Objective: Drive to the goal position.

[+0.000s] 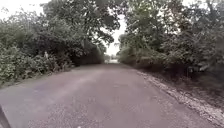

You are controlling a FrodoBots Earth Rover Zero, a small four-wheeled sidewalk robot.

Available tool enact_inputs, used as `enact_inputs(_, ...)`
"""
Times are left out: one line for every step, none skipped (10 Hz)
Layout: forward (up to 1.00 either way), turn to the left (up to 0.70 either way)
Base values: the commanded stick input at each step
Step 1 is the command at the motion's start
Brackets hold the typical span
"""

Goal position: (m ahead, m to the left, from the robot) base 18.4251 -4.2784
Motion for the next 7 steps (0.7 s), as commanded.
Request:
enact_inputs(0.06, 0.00)
enact_inputs(0.06, 0.00)
enact_inputs(0.06, 0.00)
enact_inputs(0.06, 0.00)
enact_inputs(0.06, 0.00)
enact_inputs(0.06, 0.00)
enact_inputs(0.06, 0.00)
